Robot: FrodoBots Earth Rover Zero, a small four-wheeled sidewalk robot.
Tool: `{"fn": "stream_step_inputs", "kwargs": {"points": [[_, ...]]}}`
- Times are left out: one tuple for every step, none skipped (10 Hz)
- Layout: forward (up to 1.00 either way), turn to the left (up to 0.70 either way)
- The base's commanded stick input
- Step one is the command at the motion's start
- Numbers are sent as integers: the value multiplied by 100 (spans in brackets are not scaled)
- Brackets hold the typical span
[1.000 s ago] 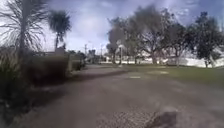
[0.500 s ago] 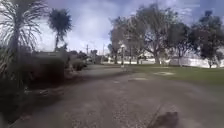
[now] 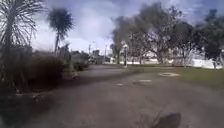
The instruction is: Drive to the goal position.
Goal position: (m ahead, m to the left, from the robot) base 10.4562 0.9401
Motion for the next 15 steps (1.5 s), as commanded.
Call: {"fn": "stream_step_inputs", "kwargs": {"points": [[70,0],[70,0],[70,0],[70,0],[70,0],[70,0],[70,0],[70,0],[70,0],[70,0],[70,0],[70,0],[70,0],[70,0],[70,0]]}}
